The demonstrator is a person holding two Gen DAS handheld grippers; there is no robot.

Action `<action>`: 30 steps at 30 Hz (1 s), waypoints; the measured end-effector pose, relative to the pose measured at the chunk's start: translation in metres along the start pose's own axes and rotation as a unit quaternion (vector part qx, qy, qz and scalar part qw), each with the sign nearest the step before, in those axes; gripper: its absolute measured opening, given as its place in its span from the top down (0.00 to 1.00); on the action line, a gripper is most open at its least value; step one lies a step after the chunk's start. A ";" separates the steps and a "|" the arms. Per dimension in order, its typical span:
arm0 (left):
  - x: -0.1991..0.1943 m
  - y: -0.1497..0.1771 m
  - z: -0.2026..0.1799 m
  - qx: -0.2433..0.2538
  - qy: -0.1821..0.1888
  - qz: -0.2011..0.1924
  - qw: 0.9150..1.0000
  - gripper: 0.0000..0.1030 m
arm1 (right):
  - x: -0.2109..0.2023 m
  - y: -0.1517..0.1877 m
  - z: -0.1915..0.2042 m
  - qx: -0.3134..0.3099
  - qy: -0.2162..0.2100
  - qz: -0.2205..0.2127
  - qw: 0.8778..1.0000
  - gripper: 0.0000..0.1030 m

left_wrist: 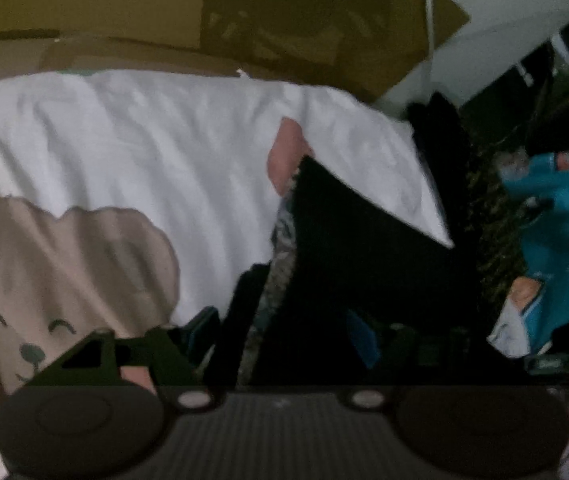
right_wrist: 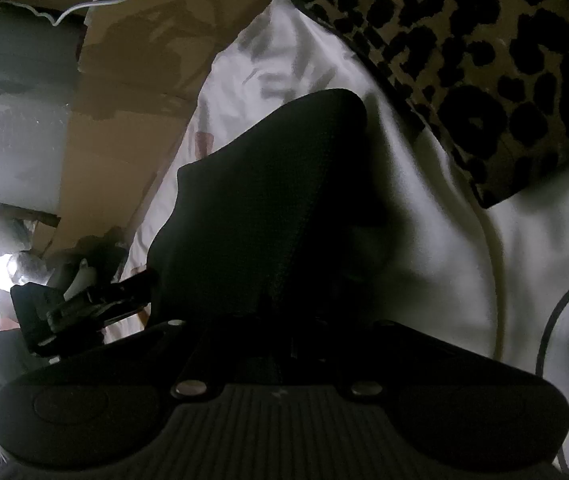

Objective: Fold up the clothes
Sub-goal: 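Grip the folded black hoodie with both tools and lift it off the sheet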

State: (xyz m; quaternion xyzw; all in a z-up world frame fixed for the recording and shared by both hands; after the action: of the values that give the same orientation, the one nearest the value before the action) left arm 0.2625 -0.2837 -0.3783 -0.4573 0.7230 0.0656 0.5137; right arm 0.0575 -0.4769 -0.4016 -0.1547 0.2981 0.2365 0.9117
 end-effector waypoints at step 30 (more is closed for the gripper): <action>0.005 -0.003 -0.020 0.012 0.017 0.013 1.000 0.54 | -0.022 -0.018 0.017 -0.025 -0.014 -0.038 0.999 0.94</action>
State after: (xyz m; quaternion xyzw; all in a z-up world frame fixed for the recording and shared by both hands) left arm 0.2503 -0.2999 -0.3722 -0.4428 0.7382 0.0559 0.5059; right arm 0.0592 -0.4918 -0.3725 -0.1858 0.2730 0.2111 0.9200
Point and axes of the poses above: each gripper's, at about its wrist camera, not at the fingertips, and x roughly the way its jaws point, z to its left, y to its underside, the point moved 6 cm from there along x, roughly the way its jaws point
